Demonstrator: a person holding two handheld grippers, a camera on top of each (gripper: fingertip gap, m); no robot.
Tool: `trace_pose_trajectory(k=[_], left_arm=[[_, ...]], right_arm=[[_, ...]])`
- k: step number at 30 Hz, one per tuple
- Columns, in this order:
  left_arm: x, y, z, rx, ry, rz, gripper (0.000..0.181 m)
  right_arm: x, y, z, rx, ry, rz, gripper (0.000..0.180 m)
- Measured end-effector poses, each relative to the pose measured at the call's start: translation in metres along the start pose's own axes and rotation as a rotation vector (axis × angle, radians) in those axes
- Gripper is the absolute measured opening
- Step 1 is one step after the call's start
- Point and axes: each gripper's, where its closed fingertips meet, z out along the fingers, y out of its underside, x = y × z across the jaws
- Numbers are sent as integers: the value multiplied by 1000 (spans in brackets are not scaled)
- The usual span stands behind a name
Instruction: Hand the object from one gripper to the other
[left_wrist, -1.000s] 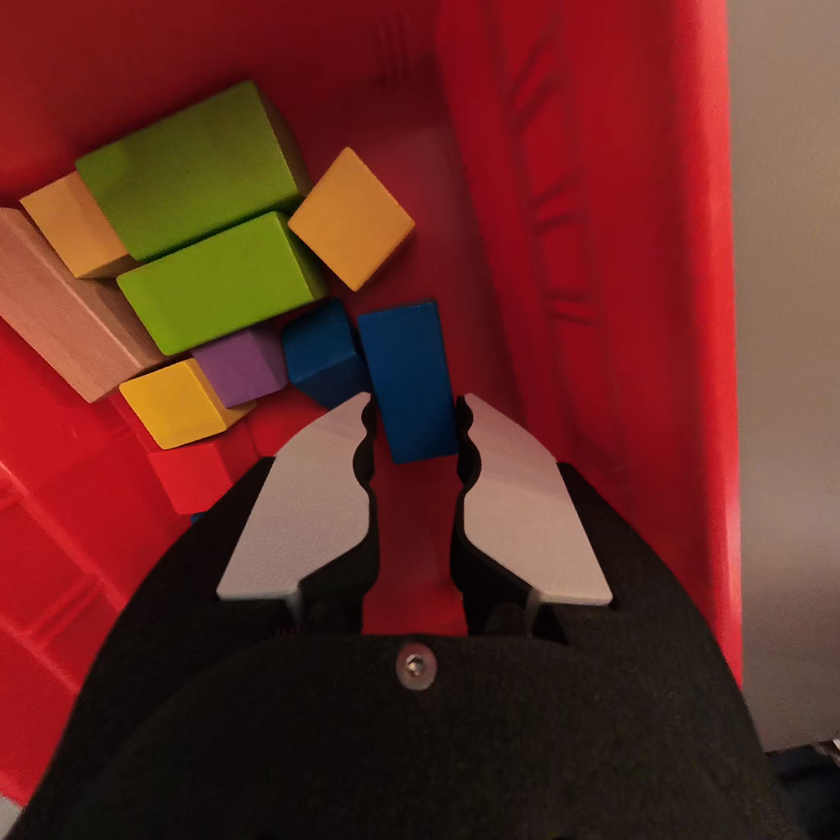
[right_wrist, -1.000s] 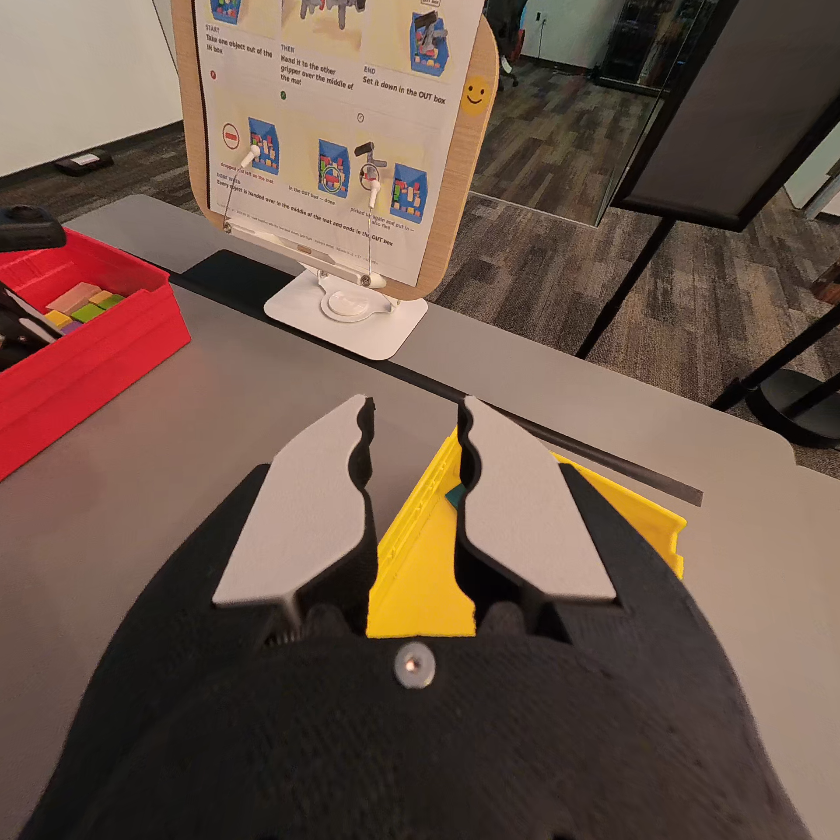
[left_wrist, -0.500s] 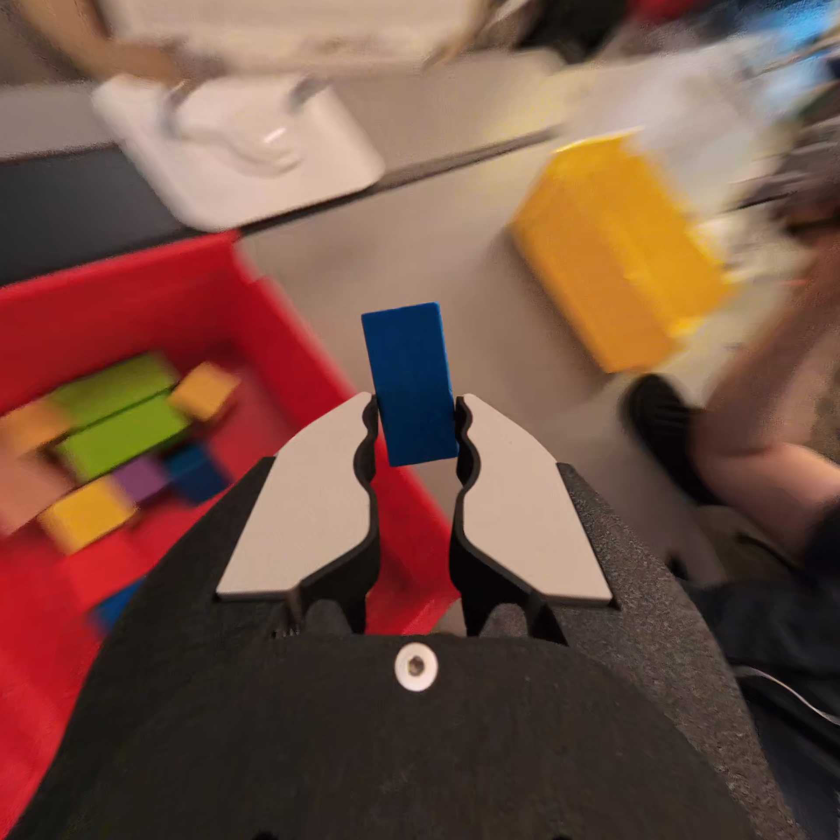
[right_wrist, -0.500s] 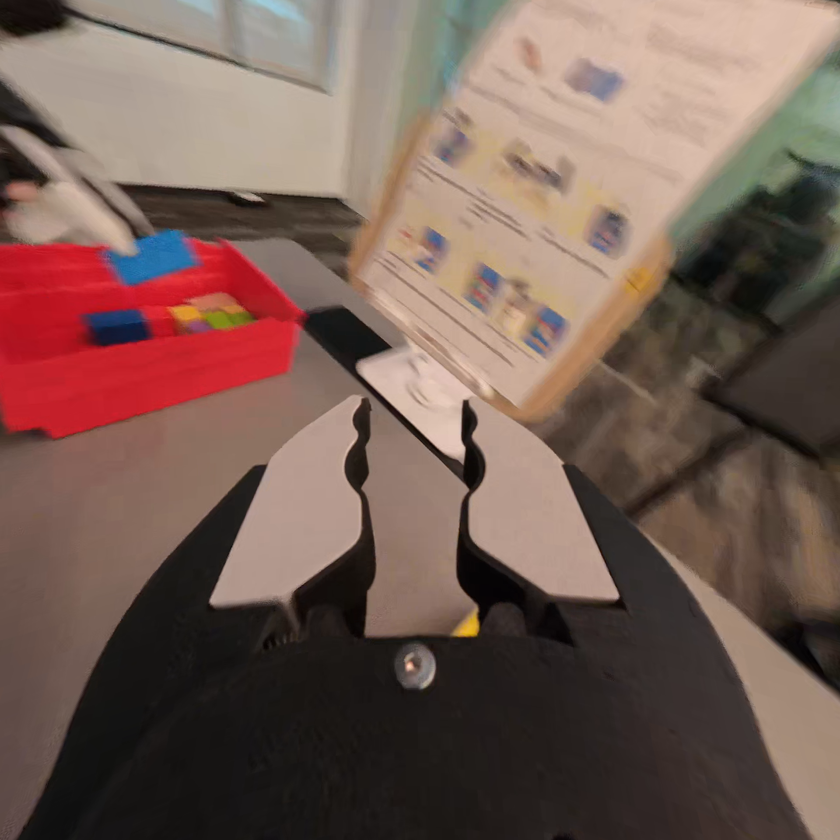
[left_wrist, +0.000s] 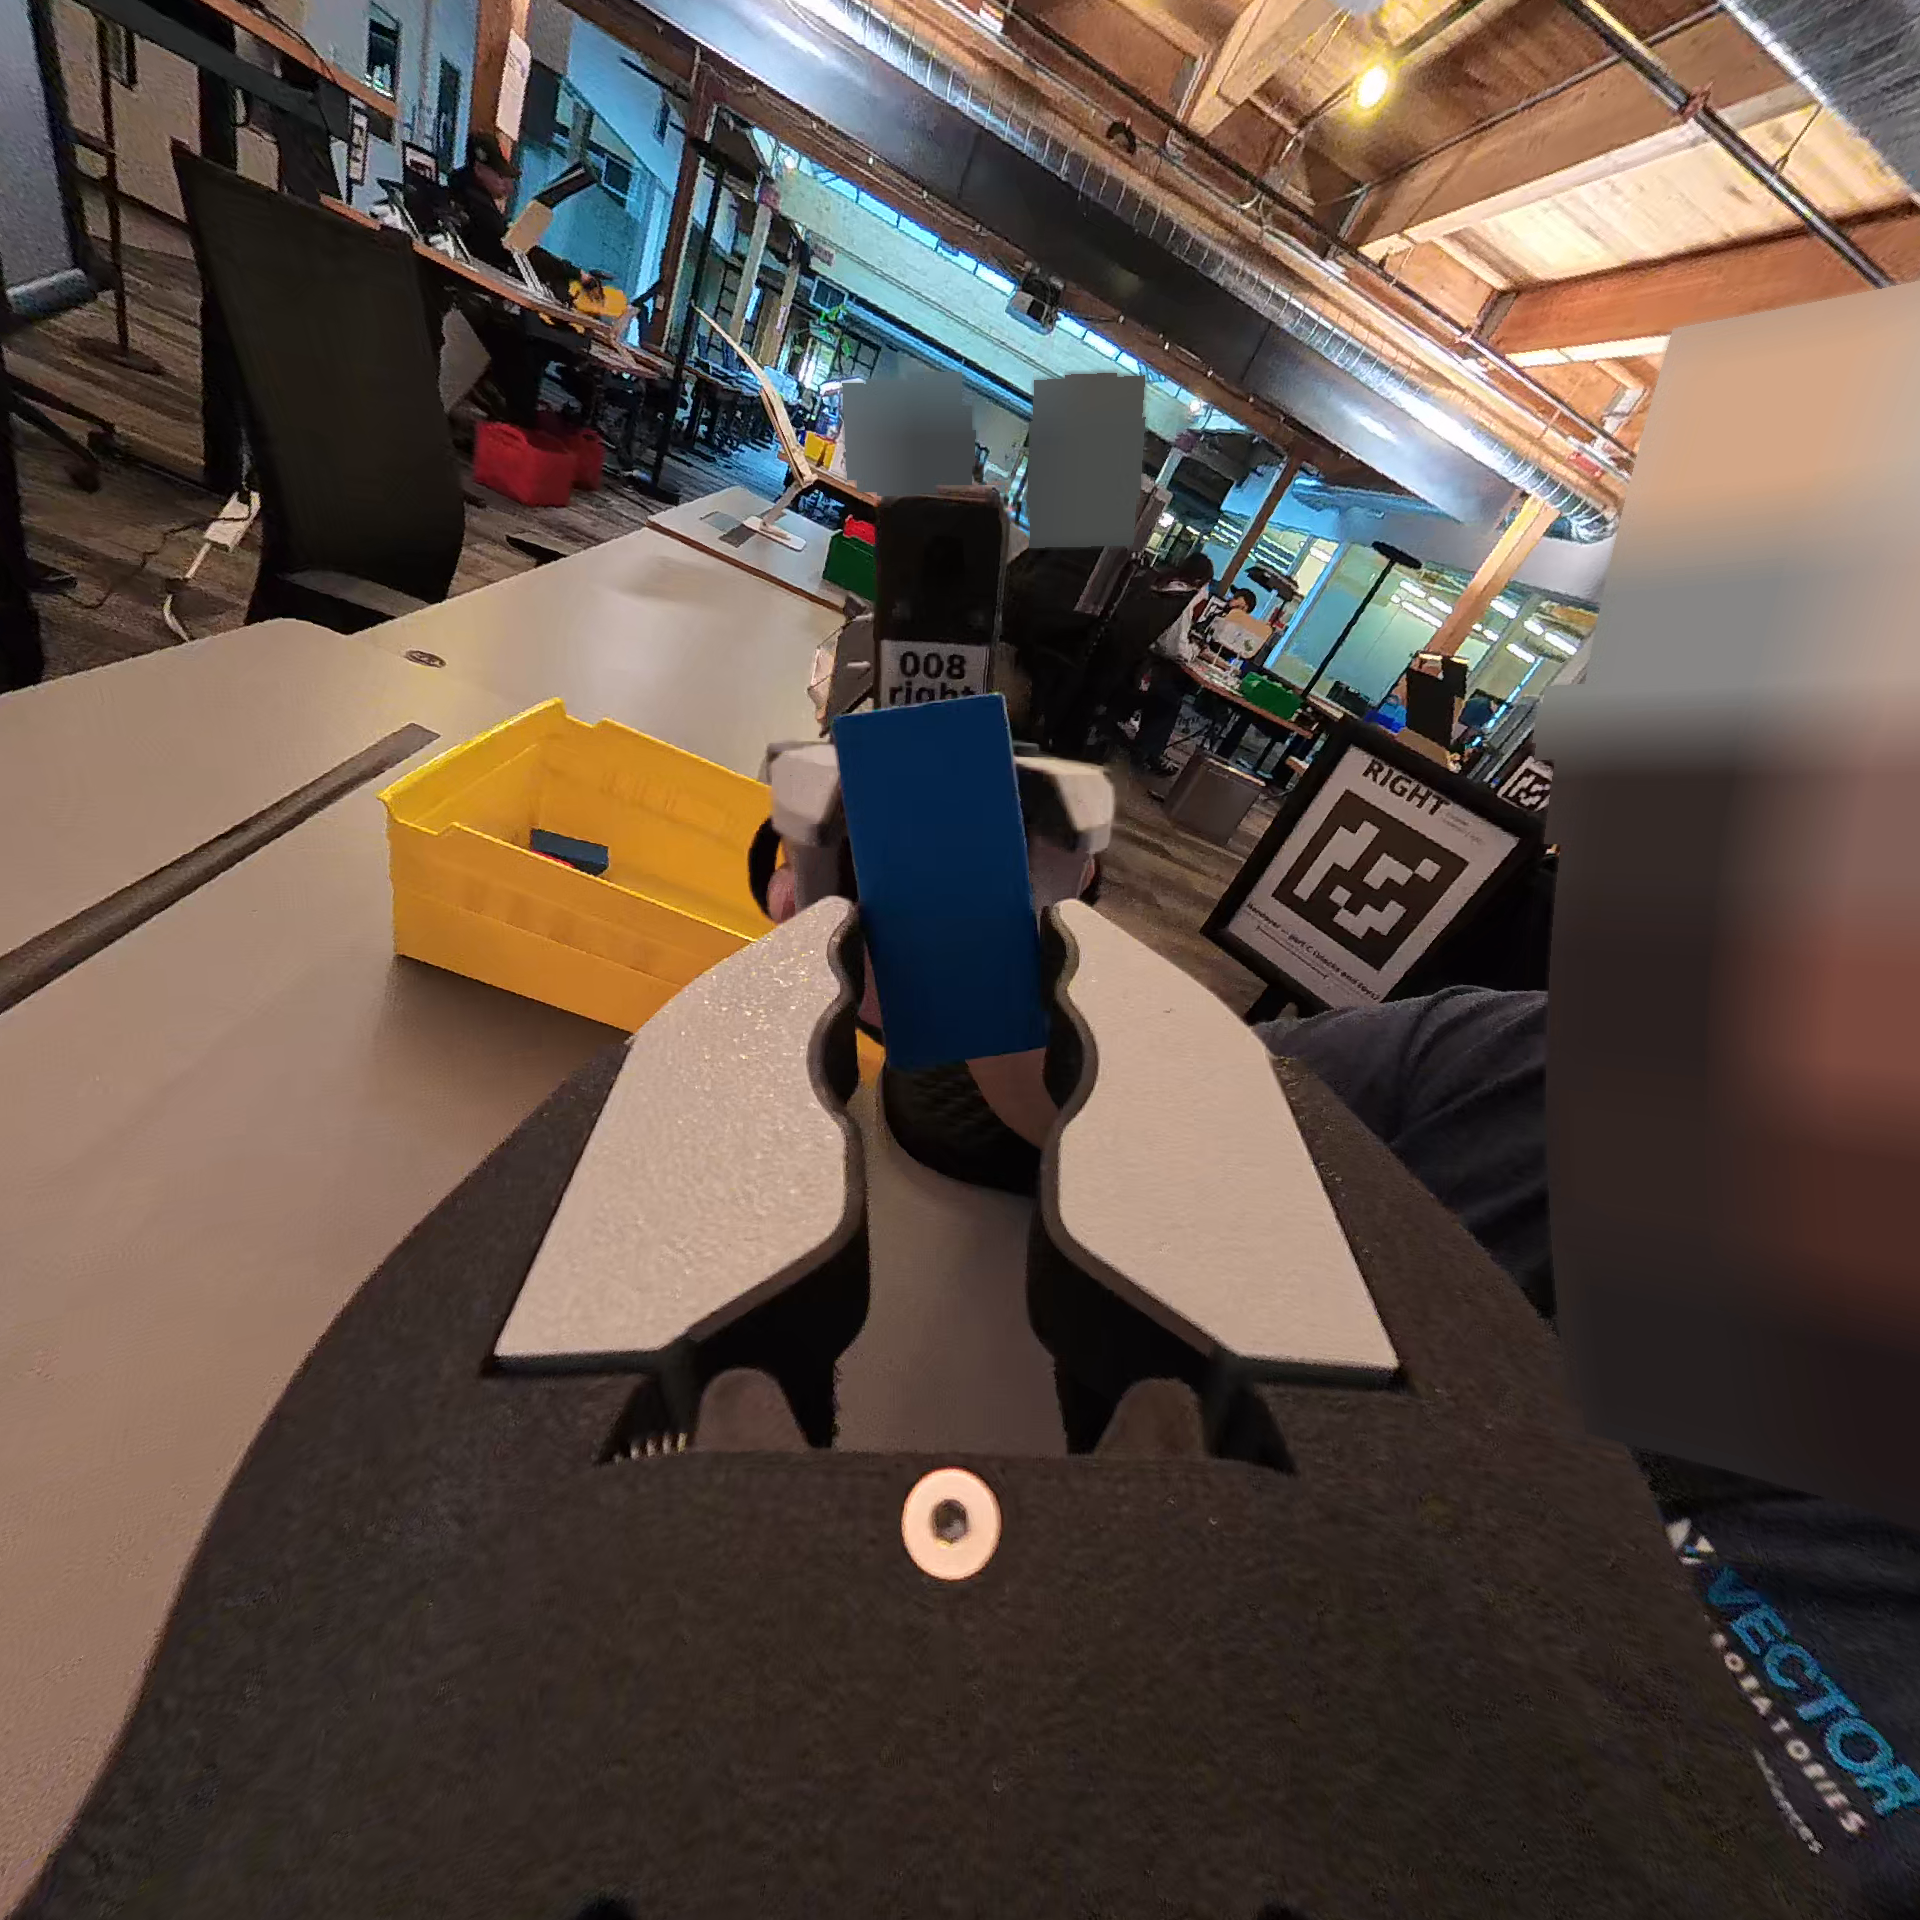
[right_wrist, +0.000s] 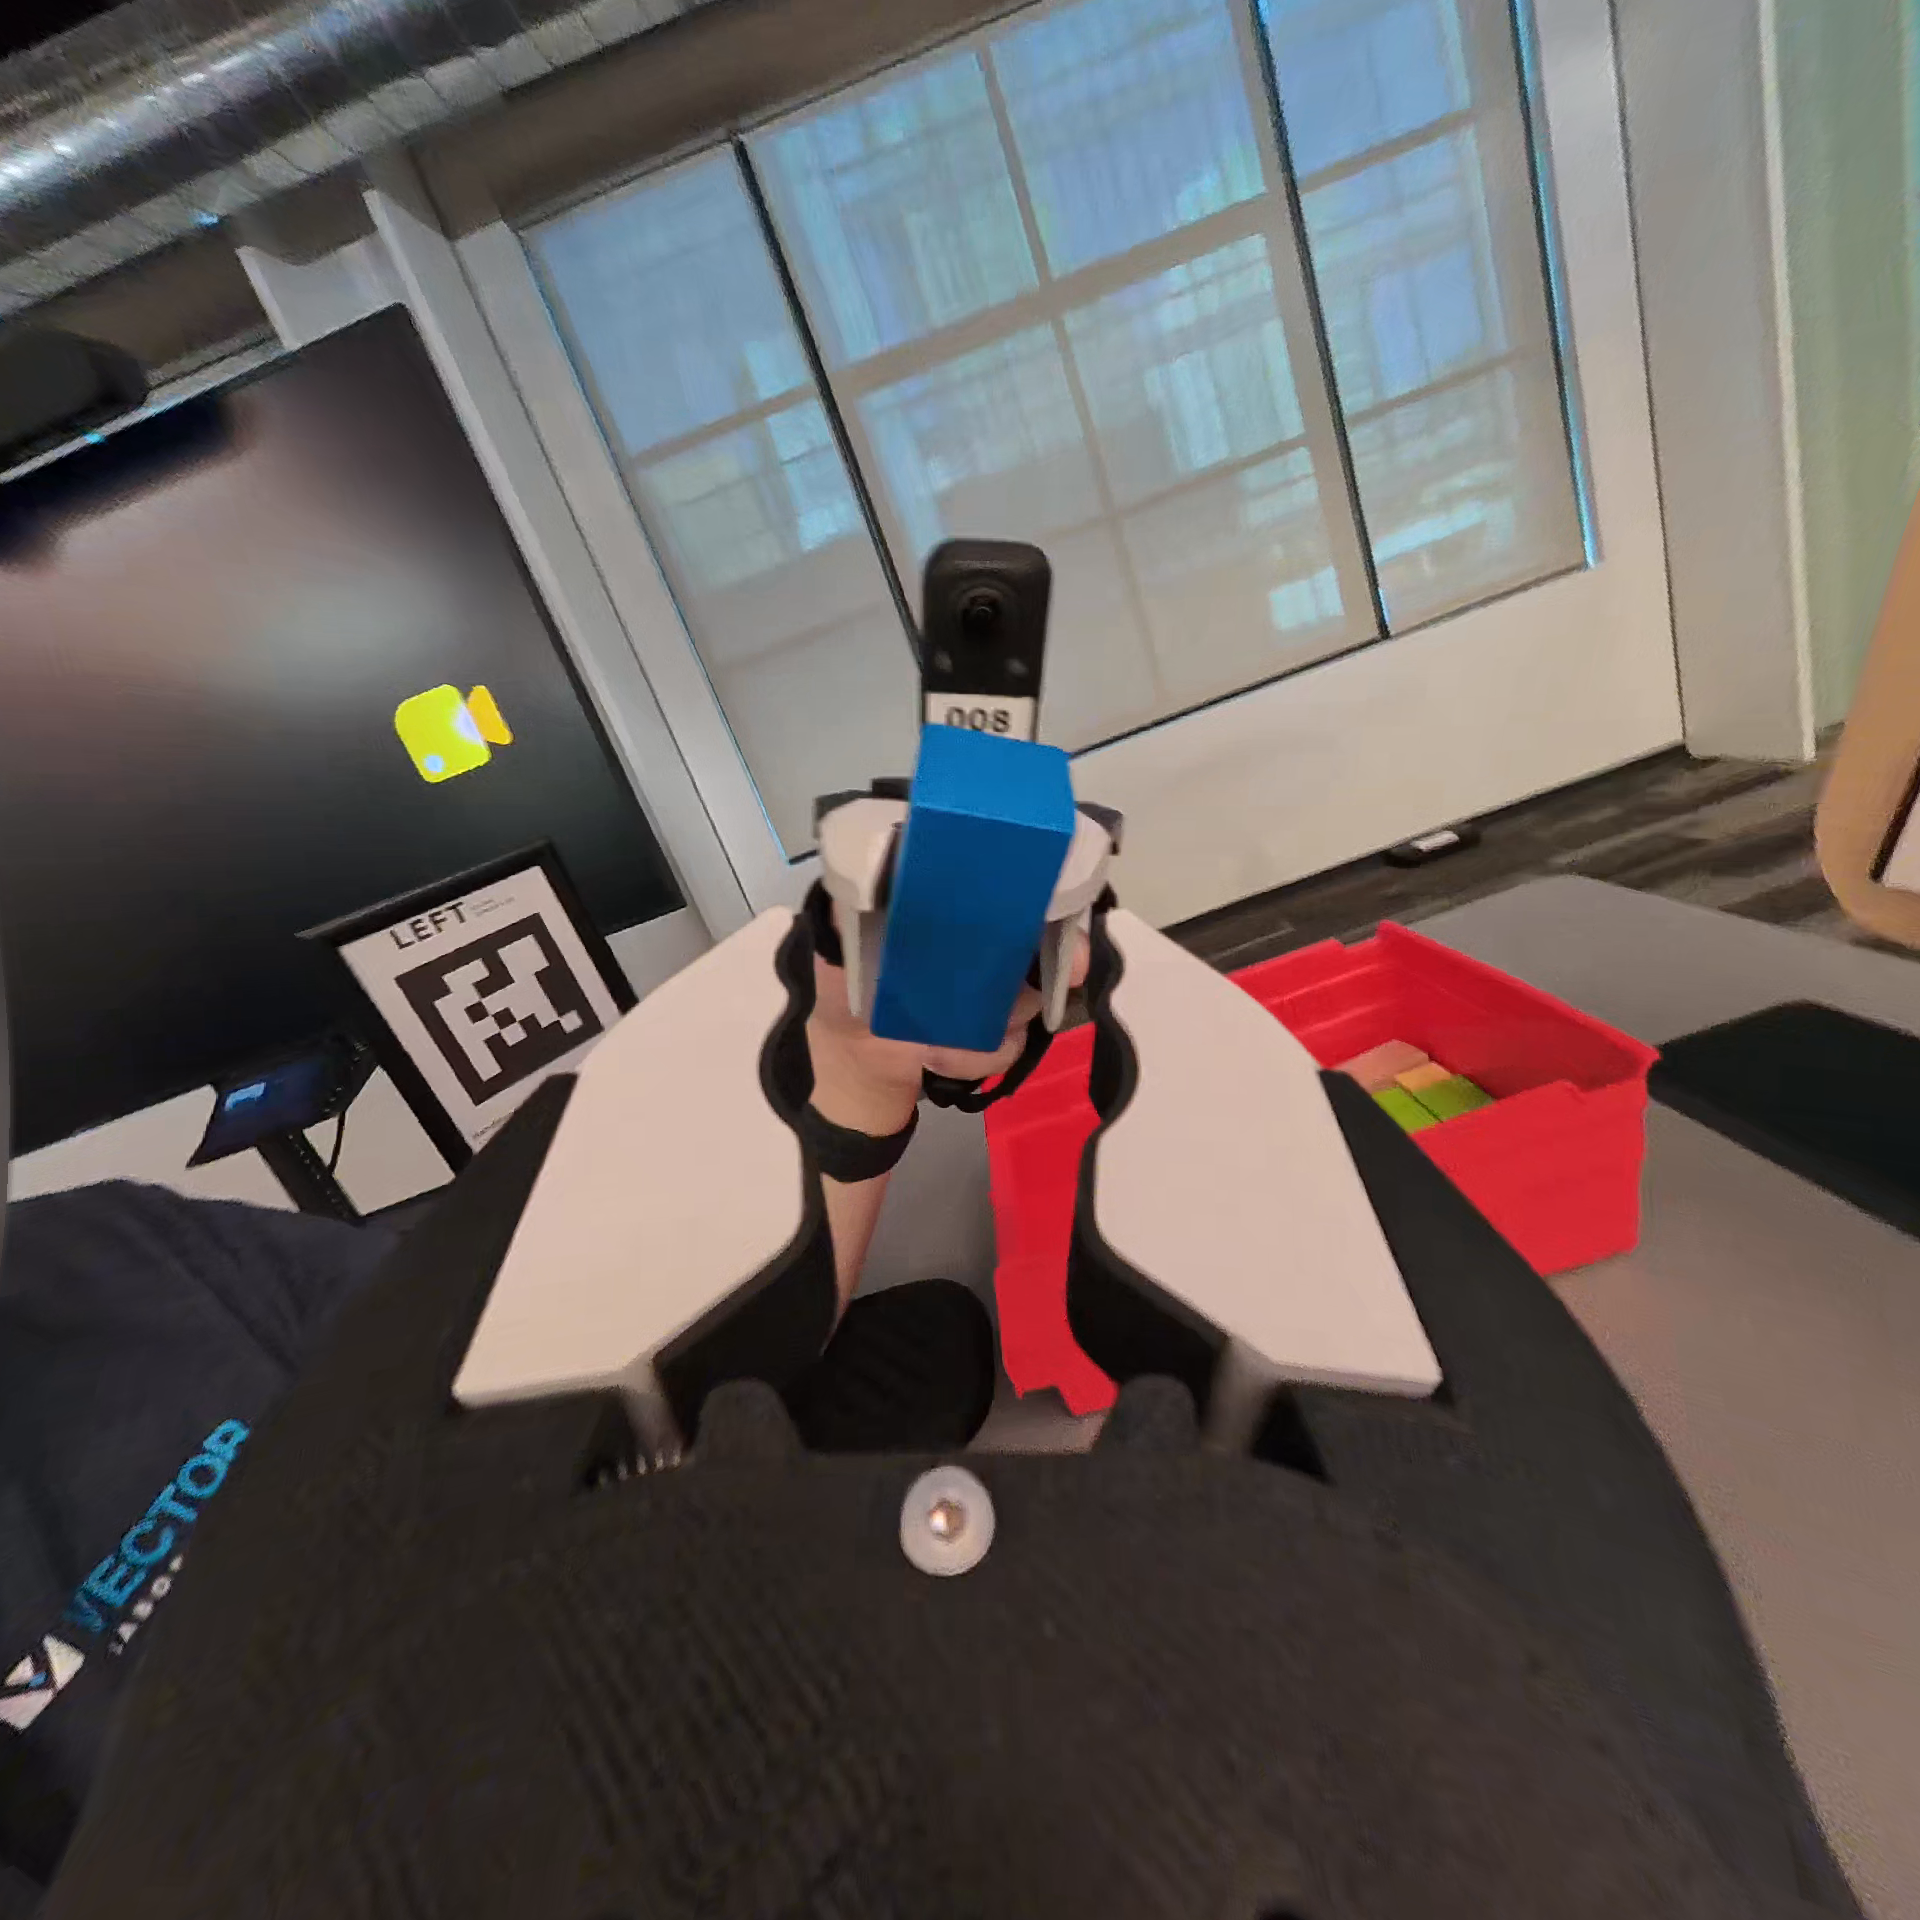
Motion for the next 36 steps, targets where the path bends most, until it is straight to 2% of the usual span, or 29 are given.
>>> trace_pose_trajectory(k=[5, 7, 13, 24, 27, 31, 34, 36], left_arm=[[2, 3, 6, -17, -5, 13, 31], [1, 3, 7, -13, -6, 6, 31], [-2, 2, 7, 2, -27, -9, 31], [-6, 4, 11, 0, -51, -12, 31], [-7, 3, 8, -11, -64, -8, 42], [3, -4, -11, -9, -61, 40, 37], [10, -15, -31, 30, -89, 80, 35], [16, -22, -44, 66, -89, 106, 31]], right_arm=[[2, 7, 6, 23, -4, 104, 44], [0, 11, 8, 19, -51, 168, 32], [4, 11, 8, 64, -88, 240, 33], [8, 18, 9, 10, -10, 117, 33], [16, 21, 4, -70, 62, -3, 33], [28, -4, -32, -248, 291, -324, 33], [49, -33, -90, -414, 525, -514, 33], [75, -43, -138, -591, 678, -575, 33]])
